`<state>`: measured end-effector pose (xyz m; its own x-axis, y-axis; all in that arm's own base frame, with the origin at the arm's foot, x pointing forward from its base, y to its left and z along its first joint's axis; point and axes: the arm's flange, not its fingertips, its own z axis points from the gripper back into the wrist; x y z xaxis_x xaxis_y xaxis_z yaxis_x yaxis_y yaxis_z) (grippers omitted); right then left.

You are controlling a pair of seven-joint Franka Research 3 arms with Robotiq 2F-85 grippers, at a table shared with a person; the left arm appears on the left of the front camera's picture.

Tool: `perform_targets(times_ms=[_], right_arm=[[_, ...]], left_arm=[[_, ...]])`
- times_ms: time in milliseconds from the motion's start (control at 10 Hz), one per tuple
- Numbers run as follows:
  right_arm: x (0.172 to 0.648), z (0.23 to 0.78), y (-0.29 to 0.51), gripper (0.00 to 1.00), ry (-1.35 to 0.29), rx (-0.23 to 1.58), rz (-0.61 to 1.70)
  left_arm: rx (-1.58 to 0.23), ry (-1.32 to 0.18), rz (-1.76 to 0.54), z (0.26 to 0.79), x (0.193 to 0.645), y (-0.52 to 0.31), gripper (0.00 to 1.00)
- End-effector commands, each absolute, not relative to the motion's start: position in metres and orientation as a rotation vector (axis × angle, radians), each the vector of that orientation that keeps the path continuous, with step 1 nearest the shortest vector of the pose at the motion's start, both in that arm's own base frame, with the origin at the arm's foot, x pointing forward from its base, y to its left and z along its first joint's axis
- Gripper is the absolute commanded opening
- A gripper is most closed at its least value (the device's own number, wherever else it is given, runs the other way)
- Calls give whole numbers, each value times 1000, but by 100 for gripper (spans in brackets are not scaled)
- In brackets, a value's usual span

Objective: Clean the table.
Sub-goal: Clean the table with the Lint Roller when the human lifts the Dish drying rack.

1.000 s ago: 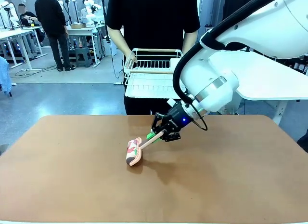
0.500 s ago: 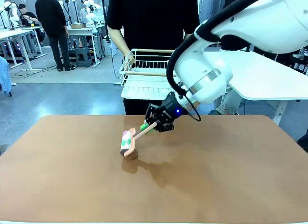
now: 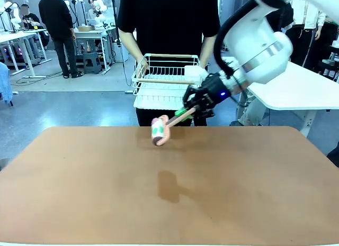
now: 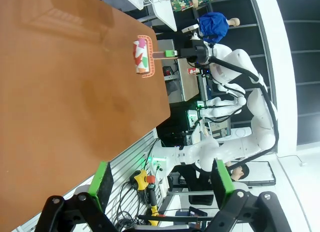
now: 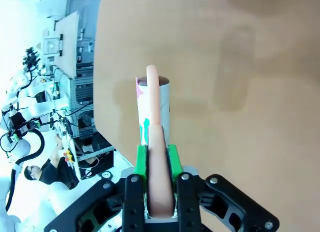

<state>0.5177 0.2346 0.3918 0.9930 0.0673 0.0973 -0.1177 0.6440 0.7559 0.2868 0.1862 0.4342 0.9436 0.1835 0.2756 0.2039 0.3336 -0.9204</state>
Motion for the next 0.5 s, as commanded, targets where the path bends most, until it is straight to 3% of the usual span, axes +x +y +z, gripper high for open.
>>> perform_targets(times_ms=[0, 400], right_arm=[[505, 415, 189, 21, -67, 774, 127], [488, 462, 75, 21, -96, 635, 24]], left_arm=[[-1255, -377, -34, 434, 285, 189, 100], [-1255, -377, -34, 434, 285, 189, 100]])
